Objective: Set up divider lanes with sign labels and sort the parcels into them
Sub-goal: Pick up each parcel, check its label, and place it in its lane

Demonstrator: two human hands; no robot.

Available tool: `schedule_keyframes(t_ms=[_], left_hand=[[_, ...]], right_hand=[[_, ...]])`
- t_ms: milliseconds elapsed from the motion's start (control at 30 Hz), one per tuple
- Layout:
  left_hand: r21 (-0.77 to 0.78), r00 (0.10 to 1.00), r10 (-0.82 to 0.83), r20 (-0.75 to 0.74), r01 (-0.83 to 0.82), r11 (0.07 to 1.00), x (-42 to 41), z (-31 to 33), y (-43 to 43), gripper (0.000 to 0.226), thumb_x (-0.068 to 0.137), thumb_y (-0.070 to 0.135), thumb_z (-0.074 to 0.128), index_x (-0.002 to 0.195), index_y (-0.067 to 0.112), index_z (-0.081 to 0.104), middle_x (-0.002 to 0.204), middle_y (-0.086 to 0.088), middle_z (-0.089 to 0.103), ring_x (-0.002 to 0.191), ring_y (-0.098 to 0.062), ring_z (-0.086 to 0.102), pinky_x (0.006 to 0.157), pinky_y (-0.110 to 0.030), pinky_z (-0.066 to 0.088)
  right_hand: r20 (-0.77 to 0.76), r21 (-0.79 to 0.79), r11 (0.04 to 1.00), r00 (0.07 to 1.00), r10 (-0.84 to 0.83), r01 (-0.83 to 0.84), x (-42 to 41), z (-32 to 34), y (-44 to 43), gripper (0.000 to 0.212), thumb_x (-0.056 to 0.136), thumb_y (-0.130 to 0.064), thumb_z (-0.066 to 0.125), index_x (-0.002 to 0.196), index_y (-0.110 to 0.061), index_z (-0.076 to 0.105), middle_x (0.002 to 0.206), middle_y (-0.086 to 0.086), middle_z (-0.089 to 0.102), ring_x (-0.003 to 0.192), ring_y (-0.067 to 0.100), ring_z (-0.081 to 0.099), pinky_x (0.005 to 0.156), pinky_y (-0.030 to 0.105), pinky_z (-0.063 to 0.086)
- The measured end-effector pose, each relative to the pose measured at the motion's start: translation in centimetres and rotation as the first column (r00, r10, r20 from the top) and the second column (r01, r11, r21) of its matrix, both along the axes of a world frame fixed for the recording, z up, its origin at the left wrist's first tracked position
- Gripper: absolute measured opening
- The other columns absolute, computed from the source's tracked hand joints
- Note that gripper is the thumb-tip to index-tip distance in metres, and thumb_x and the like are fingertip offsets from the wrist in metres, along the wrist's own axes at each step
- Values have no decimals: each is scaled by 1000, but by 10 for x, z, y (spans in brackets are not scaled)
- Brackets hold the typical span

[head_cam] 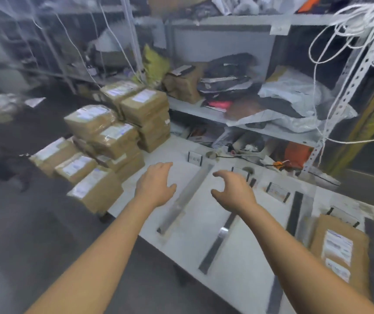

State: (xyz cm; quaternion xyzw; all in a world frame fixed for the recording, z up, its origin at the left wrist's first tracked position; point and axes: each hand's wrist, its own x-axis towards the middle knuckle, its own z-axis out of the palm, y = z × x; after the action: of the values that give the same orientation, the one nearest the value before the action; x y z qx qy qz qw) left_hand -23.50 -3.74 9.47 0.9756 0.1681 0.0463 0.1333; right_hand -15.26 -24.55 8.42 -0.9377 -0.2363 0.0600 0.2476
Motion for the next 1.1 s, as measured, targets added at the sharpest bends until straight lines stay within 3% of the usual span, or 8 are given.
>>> schedule_keyframes(t_ms=[167, 367, 533, 733, 933, 1100], left_hand=[[104, 998, 55, 10, -55, 993, -30, 19, 122, 59, 92, 37, 60, 145, 18, 41, 142, -3, 47, 131, -25, 42, 104, -40, 42], [158, 993, 115, 31, -118, 980, -48, 33, 231, 59, 91, 35, 60, 145, 22, 41, 139, 1, 50, 131, -22, 43, 96, -38, 45], [195, 991, 118, -60, -105, 975, -35, 27, 308, 64, 94, 37, 55, 152, 24, 31, 138, 2, 52, 127, -22, 47, 97, -36, 44], [227, 987, 127, -102, -101, 969, 11, 27, 387, 62, 94, 40, 56, 150, 25, 33, 141, 2, 49, 128, -22, 47, 97, -37, 45], [166, 975, 215, -54, -204, 965, 55, 29, 476, 50, 93, 45, 54, 138, 25, 45, 125, 3, 58, 116, -22, 56, 89, -40, 51], [129, 963, 262, -58, -253, 959, 94, 18, 545, 52, 92, 55, 49, 131, 21, 48, 123, -2, 57, 113, -25, 56, 84, -42, 53]], right_hand=[[62, -81, 996, 997, 51, -46, -13, 19, 118, 55, 89, -34, 64, 142, -27, 50, 137, 0, 60, 128, 23, 51, 97, 37, 46], [96, -112, 988, 989, 113, -102, -14, 26, 224, 55, 90, -35, 63, 142, -25, 48, 145, -2, 52, 133, 23, 45, 100, 38, 45], [42, -90, 987, 990, 135, -131, 6, 23, 300, 54, 88, -38, 62, 140, -26, 51, 138, -1, 57, 129, 23, 50, 101, 37, 45], [27, -14, 991, 990, 137, -136, 56, 18, 391, 49, 83, -38, 61, 131, -30, 58, 122, -3, 64, 115, 22, 58, 84, 34, 52], [-46, 72, 988, 989, 140, -137, 94, 12, 479, 56, 86, -38, 64, 140, -28, 51, 140, -4, 57, 130, 20, 50, 99, 36, 48], [-66, 124, 989, 994, 91, -82, 105, 1, 544, 54, 88, -36, 64, 139, -26, 52, 140, -9, 56, 133, 15, 48, 100, 32, 43]])
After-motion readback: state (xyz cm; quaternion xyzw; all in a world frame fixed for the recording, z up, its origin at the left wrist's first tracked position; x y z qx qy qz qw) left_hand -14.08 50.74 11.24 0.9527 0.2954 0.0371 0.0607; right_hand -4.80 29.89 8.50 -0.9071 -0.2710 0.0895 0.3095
